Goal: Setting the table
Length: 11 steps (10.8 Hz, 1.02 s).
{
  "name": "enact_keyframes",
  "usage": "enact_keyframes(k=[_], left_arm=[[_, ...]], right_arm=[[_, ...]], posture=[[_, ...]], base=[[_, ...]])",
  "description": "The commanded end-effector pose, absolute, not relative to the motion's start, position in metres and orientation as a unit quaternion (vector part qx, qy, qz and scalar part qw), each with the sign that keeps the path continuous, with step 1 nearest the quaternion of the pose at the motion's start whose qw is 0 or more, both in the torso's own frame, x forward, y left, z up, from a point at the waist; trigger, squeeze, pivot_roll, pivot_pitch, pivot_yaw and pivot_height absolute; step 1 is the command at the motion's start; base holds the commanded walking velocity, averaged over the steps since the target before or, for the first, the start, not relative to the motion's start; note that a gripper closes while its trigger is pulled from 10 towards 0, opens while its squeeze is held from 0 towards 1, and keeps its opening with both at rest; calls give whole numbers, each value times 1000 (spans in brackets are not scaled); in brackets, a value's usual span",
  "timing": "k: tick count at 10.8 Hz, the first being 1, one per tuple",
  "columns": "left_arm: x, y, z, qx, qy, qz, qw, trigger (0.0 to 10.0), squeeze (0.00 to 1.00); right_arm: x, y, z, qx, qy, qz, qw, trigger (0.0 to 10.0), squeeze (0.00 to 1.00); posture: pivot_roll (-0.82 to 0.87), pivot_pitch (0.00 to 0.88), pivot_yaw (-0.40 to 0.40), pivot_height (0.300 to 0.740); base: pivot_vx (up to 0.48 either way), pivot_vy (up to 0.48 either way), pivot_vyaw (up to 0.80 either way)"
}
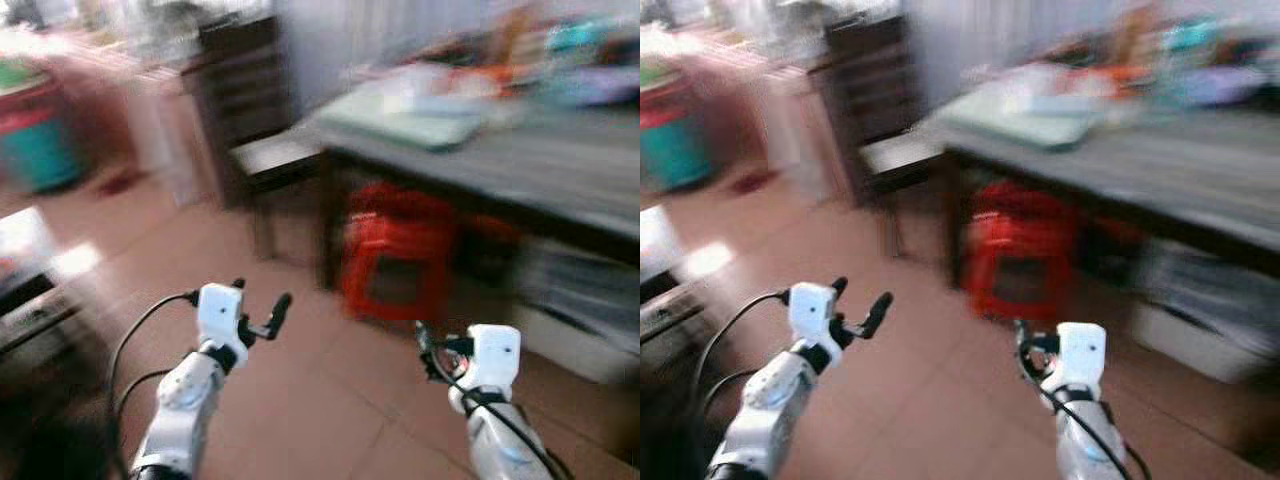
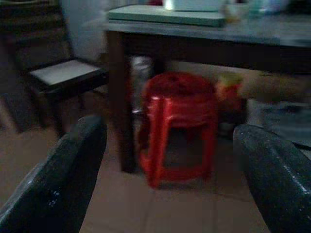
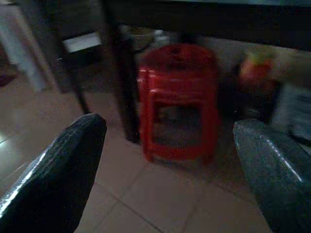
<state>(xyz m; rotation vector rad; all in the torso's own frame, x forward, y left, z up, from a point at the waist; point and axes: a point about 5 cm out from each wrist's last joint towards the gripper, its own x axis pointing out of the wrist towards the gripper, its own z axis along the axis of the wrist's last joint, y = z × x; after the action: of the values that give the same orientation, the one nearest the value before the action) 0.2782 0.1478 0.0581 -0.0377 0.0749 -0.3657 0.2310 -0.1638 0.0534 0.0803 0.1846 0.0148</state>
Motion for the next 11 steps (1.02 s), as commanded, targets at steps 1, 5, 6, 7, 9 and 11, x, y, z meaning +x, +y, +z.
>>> enact_keyframes(k=[1, 5, 6, 7, 9, 11], left_arm=[[278, 153, 58, -15, 38, -176, 984, 10000, 0], [277, 153, 59, -10, 27, -169, 985, 10000, 0], [276, 152, 59, -10, 26, -168, 985, 10000, 0], [276, 152, 59, -12, 26, -168, 985, 10000, 0], [275, 151, 61, -29, 23, -180, 983, 10000, 0], [274, 151, 61, -25, 23, -192, 981, 10000, 0]], right_arm=[[233, -159, 57, 40, 85, 13, 995, 10000, 0], [235, -160, 58, 37, 84, 11, 996, 10000, 0], [237, -161, 61, 35, 79, 11, 996, 10000, 0], [238, -162, 62, 35, 77, 11, 996, 10000, 0], [239, -162, 65, 35, 68, 13, 997, 10000, 0], [239, -159, 65, 37, 68, 15, 997, 10000, 0]], posture=[[52, 0, 77, 740], [67, 0, 62, 740], [69, 0, 58, 740], [70, 0, 55, 740], [73, 0, 54, 740], [71, 0, 62, 740]], base=[[0, 0, -800], [0, 0, -800], [0, 0, -800], [0, 0, -800], [0, 0, 0], [154, 0, 0]])
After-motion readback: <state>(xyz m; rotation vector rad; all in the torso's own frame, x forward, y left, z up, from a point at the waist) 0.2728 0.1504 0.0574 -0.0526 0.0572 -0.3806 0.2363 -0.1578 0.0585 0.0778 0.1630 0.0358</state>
